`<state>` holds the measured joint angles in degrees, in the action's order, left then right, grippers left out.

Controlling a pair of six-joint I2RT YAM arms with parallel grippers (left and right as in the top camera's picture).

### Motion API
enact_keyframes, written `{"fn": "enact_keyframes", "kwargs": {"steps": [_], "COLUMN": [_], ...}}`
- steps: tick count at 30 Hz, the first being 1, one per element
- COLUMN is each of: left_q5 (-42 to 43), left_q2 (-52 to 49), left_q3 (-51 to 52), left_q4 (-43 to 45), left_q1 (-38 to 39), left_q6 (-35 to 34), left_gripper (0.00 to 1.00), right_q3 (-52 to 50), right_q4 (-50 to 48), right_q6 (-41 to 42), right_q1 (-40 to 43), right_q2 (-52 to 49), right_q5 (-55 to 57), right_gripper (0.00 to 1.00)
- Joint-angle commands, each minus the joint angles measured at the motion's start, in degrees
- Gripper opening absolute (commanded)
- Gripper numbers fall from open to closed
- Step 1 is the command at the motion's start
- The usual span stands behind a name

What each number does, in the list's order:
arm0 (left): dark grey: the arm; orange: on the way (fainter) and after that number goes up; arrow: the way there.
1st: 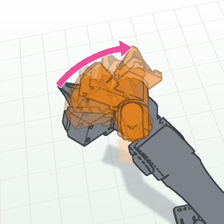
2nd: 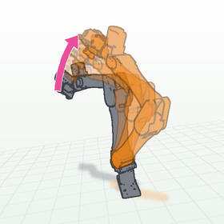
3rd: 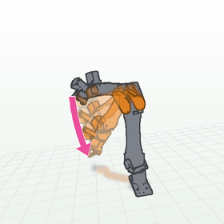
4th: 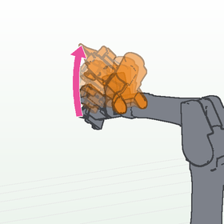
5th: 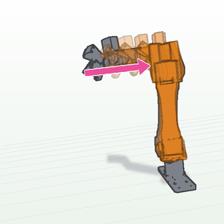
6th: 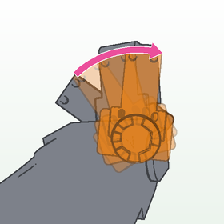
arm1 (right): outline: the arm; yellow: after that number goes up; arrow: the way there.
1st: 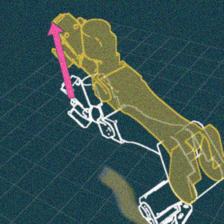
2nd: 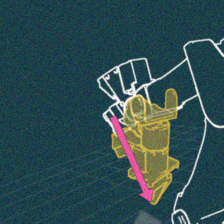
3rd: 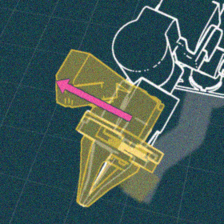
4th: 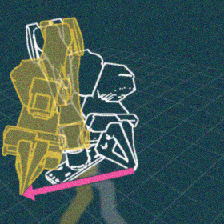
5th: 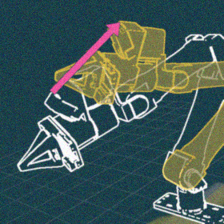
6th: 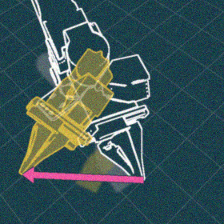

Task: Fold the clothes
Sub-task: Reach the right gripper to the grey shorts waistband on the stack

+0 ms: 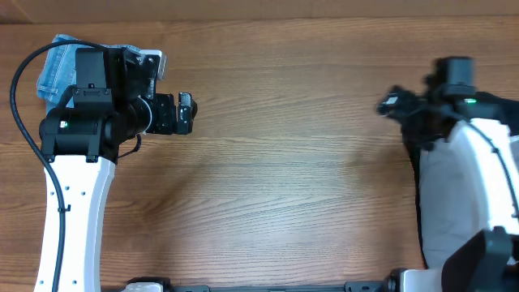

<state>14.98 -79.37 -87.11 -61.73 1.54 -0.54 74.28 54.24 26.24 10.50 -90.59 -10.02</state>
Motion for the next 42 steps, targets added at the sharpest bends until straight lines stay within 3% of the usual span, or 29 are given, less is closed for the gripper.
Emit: {"fn": "enact_keyframes", "kwargs": {"steps": [1,7,14,19,28,35,38,42], "left_q5": [1.33,1.31,1.14,1.14,1.14,1.16,1.14,1.14], "left_q2": [0.00,-0.02,-0.02,-0.02,-0.02,-0.02,-0.02,-0.02], "left_q3": [-1.55,-1.55,-1.55,-1.53,-1.49,-1.14,-1.11,-1.11], "left_q4": [0.11,1.36,2.75,3.28,3.67,3.61,3.26,3.26], "left_q1": [0.37,0.37,0.37,0.37,0.37,0.37,0.37,0.37], "left_q6": [-1.01,-0.98,-0.94,-0.94,-0.94,-0.94,-0.94,-0.96], "left_gripper": [1.00,1.00,1.00,1.00,1.00,1.00,1.00,1.00], "right_q3": [1.31,1.14,1.05,1.03,-1.53,-4.94,-4.76,-3.06], "right_q4": [-0.74,-0.31,1.42,1.16,-2.58,-3.04,-2.08,-1.03], "right_q6": [2.54,1.16,-1.14,-1.18,-7.76,-6.60,-6.32,-6.32], "right_q1": [7.28,12.13,10.67,10.49,9.09,9.01,9.01,8.98], "right_q2": [-2.71,-8.46,-14.03,-16.13,-17.14,-17.57,-17.53,-17.53], "right_q5": [2.36,4.02,16.55,19.04,16.41,22.80,25.66,24.44], "right_gripper": [0.92,0.80,0.77,0.73,0.80,0.69,0.50,0.46]}}
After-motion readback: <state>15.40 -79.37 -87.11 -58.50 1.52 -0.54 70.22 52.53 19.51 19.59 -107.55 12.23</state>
